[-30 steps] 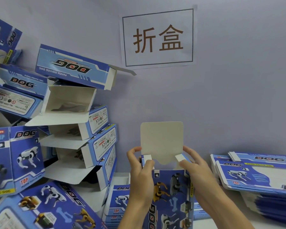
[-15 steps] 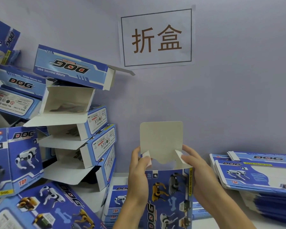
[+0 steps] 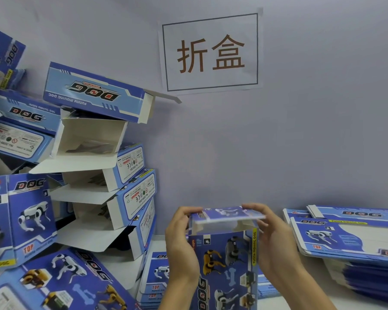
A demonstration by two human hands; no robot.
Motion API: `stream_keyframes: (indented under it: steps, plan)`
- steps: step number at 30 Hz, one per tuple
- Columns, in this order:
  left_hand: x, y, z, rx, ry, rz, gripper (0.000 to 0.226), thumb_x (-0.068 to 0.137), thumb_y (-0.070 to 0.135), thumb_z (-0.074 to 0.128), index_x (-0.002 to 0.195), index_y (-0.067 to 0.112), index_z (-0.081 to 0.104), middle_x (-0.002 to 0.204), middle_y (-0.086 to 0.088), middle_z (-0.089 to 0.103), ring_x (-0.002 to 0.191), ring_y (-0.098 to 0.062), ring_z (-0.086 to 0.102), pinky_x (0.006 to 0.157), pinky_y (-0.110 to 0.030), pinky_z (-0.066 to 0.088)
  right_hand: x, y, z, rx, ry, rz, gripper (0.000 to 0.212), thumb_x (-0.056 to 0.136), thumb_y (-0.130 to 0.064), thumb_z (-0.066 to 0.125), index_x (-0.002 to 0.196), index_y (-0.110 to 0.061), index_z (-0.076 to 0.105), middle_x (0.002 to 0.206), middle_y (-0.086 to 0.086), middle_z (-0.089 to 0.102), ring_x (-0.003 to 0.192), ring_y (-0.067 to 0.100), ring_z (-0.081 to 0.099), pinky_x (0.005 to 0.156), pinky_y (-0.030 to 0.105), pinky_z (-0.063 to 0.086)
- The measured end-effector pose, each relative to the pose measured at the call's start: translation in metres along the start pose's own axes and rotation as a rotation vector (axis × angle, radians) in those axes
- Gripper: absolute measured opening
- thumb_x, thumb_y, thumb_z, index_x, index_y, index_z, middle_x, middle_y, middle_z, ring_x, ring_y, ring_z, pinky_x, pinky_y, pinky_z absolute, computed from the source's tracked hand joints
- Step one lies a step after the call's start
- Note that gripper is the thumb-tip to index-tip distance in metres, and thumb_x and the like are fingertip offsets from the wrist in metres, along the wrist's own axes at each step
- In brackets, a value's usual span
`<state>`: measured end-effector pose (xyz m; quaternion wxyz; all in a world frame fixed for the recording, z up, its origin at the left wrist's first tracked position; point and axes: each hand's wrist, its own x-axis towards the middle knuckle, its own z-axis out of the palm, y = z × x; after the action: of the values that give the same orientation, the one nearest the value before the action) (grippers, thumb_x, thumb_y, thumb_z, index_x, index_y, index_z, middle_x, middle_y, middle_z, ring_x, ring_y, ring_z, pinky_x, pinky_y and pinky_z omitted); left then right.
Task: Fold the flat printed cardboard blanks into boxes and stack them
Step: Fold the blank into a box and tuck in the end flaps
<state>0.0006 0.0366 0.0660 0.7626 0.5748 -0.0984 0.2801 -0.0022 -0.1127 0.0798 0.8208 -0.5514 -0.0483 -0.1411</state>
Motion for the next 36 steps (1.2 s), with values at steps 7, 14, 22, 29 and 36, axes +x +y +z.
stream_keyframes:
  steps: [7, 14, 22, 29, 36]
  plan:
    - [0.008, -0.005, 0.0, -0.008, 0.029, -0.082, 0.031, 0.105, 0.021, 0.038, 0.09, 0.009, 0.063, 0.097, -0.015, 0.068, 0.084, -0.022, 0.072, 0.052, -0.02, 0.051, 0.001, 0.007, -0.007, 0.073, -0.069, -0.002, 0.031, 0.1, -0.026, 0.043, 0.103, -0.005, 0.065, 0.11, 0.031, 0.066, 0.093, 0.037, 0.065, 0.066, 0.039, 0.053]
    - [0.014, 0.005, 0.001, 0.006, 0.079, -0.138, 0.028, 0.104, 0.014, 0.04, 0.11, 0.031, 0.062, 0.107, -0.007, 0.069, 0.095, -0.018, 0.066, 0.062, -0.018, 0.051, -0.004, -0.006, -0.025, 0.223, -0.589, 0.059, 0.082, 0.07, 0.002, 0.061, 0.136, -0.047, 0.051, 0.137, 0.016, 0.059, 0.118, 0.047, 0.057, 0.091, 0.052, 0.054]
    - [0.008, 0.048, 0.007, -0.236, -0.292, -0.369, 0.046, 0.086, 0.052, 0.05, 0.108, 0.021, 0.078, 0.11, -0.014, 0.074, 0.103, -0.032, 0.071, 0.09, -0.045, 0.057, 0.008, -0.046, -0.031, -0.35, -0.216, -0.201, 0.074, 0.075, -0.055, 0.078, 0.14, -0.047, 0.043, 0.099, -0.004, 0.077, 0.096, 0.009, 0.073, 0.086, 0.029, 0.051]
    - [0.019, 0.059, 0.006, -0.12, -0.214, -0.298, 0.019, 0.096, 0.034, 0.059, 0.104, 0.021, 0.07, 0.092, -0.003, 0.077, 0.08, -0.021, 0.07, 0.076, -0.037, 0.057, -0.005, -0.049, -0.024, -0.383, -0.438, -0.152, 0.125, 0.044, -0.08, 0.08, 0.103, 0.027, 0.055, 0.078, 0.036, 0.063, 0.041, -0.01, 0.055, 0.054, 0.004, 0.038]
    - [0.032, 0.072, -0.012, 0.035, -0.411, -0.353, 0.025, 0.096, 0.01, 0.054, 0.115, 0.019, 0.068, 0.081, -0.001, 0.076, 0.065, -0.014, 0.07, 0.055, -0.024, 0.057, -0.013, -0.057, -0.02, -0.22, -0.487, 0.167, 0.057, 0.079, -0.062, 0.055, 0.129, -0.036, 0.061, 0.11, 0.024, 0.071, 0.089, 0.037, 0.066, 0.081, 0.047, 0.055]
